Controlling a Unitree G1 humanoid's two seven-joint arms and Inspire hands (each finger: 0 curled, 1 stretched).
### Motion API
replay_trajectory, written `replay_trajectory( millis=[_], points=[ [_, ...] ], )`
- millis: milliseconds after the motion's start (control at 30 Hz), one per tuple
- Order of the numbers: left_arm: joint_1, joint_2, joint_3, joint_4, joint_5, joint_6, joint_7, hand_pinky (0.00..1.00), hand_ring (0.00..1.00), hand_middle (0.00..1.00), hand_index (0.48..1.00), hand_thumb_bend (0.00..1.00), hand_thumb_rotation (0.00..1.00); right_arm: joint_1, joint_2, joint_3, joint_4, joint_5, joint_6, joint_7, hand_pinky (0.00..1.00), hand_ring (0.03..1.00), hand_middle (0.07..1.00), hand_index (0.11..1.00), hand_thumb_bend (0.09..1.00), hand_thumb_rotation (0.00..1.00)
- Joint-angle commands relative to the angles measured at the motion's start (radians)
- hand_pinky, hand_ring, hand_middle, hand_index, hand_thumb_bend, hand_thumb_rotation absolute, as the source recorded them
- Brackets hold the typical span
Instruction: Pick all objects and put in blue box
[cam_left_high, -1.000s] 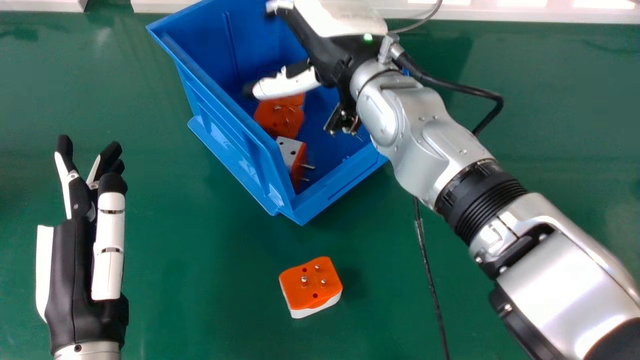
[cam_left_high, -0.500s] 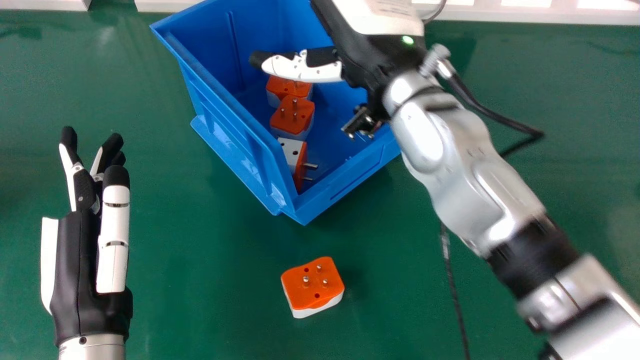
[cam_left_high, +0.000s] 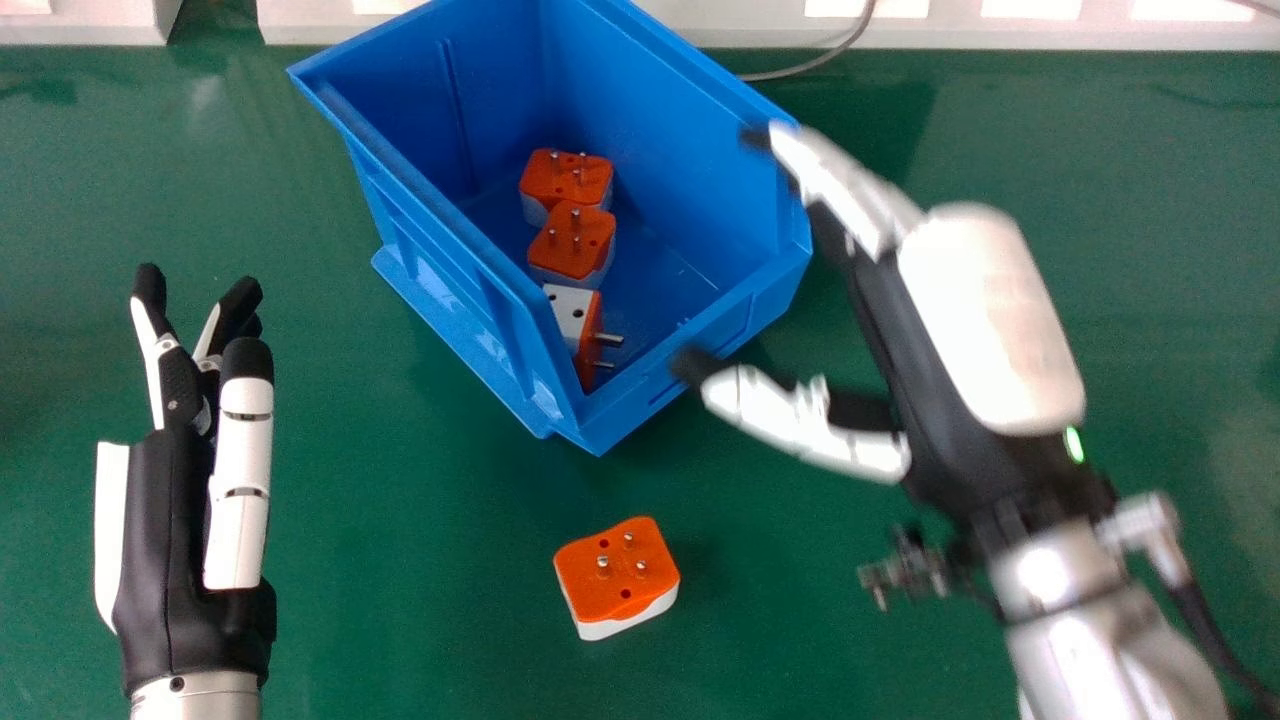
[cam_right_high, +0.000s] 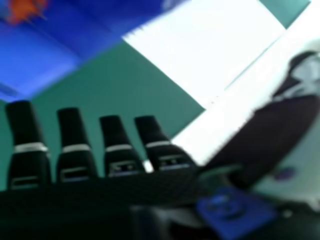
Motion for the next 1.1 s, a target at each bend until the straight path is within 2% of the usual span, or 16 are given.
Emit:
replay_trajectory(
  millis=[0, 100, 167, 267, 400, 533, 600, 633, 700, 867, 967, 1067],
  points=[
    [0.003, 0.003, 0.004, 0.002, 0.008, -0.027, 0.004, 0.97, 0.95, 0.93, 0.949, 0.42, 0.9, 0.057, -0.019, -0.017, -0.027, -0.011, -0.069, -0.04, 0.69, 0.844, 0.902, 0.9, 0.444, 0.81],
    [0.003, -0.002, 0.003, 0.011, 0.014, -0.03, 0.014, 0.94, 0.94, 0.92, 0.936, 0.43, 0.88, 0.122, -0.043, -0.02, 0.01, -0.025, -0.132, -0.062, 0.68, 0.828, 0.885, 0.887, 0.45, 0.77],
    [0.001, -0.002, 0.001, 0.014, 0.014, -0.027, 0.016, 0.94, 0.94, 0.92, 0.933, 0.43, 0.88, 0.142, -0.054, -0.017, 0.044, -0.04, -0.167, -0.075, 0.66, 0.812, 0.869, 0.866, 0.454, 0.72],
    [-0.004, -0.002, -0.003, 0.021, 0.021, -0.028, 0.021, 0.95, 0.94, 0.92, 0.931, 0.42, 0.87, 0.139, -0.064, -0.002, 0.103, -0.08, -0.208, -0.092, 0.63, 0.777, 0.84, 0.831, 0.471, 0.67],
    [-0.011, -0.001, -0.006, 0.03, 0.021, -0.028, 0.024, 0.96, 0.94, 0.92, 0.932, 0.47, 0.86, 0.115, -0.066, 0.02, 0.17, -0.107, -0.243, -0.084, 0.63, 0.778, 0.834, 0.822, 0.479, 0.66],
    [-0.018, 0.001, -0.005, 0.036, 0.016, -0.026, 0.025, 0.96, 0.94, 0.91, 0.927, 0.47, 0.85, 0.08, -0.056, 0.044, 0.219, -0.113, -0.255, -0.065, 0.63, 0.775, 0.832, 0.815, 0.485, 0.57],
    [-0.016, 0.002, -0.006, 0.034, 0.017, -0.027, 0.025, 0.97, 0.94, 0.91, 0.929, 0.47, 0.85, 0.053, -0.052, 0.058, 0.244, -0.128, -0.257, -0.065, 0.62, 0.767, 0.832, 0.813, 0.496, 0.65],
    [-0.015, 0.003, -0.006, 0.035, 0.021, -0.031, 0.025, 0.97, 0.94, 0.92, 0.931, 0.47, 0.85, 0.038, -0.051, 0.066, 0.256, -0.137, -0.257, -0.064, 0.63, 0.773, 0.84, 0.821, 0.492, 0.7],
    [-0.014, 0.003, -0.005, 0.036, 0.028, -0.035, 0.029, 0.96, 0.94, 0.92, 0.93, 0.47, 0.86, 0.006, -0.047, 0.079, 0.279, -0.15, -0.256, -0.061, 0.64, 0.779, 0.844, 0.823, 0.49, 0.74],
    [-0.019, 0.004, -0.001, 0.04, 0.032, -0.037, 0.03, 0.95, 0.93, 0.91, 0.927, 0.45, 0.88, -0.07, -0.039, 0.106, 0.328, -0.149, -0.257, -0.036, 0.64, 0.775, 0.838, 0.81, 0.496, 0.77],
    [-0.02, 0.003, 0.0, 0.038, 0.023, -0.035, 0.026, 0.96, 0.94, 0.92, 0.929, 0.44, 0.88, -0.109, -0.042, 0.12, 0.336, -0.161, -0.242, 0.002, 0.65, 0.785, 0.845, 0.827, 0.496, 0.75],
    [-0.018, 0.002, 0.001, 0.034, 0.023, -0.034, 0.027, 0.96, 0.94, 0.92, 0.931, 0.44, 0.87, -0.143, -0.043, 0.13, 0.347, -0.162, -0.241, 0.027, 0.64, 0.777, 0.838, 0.825, 0.505, 0.72]
  ],
)
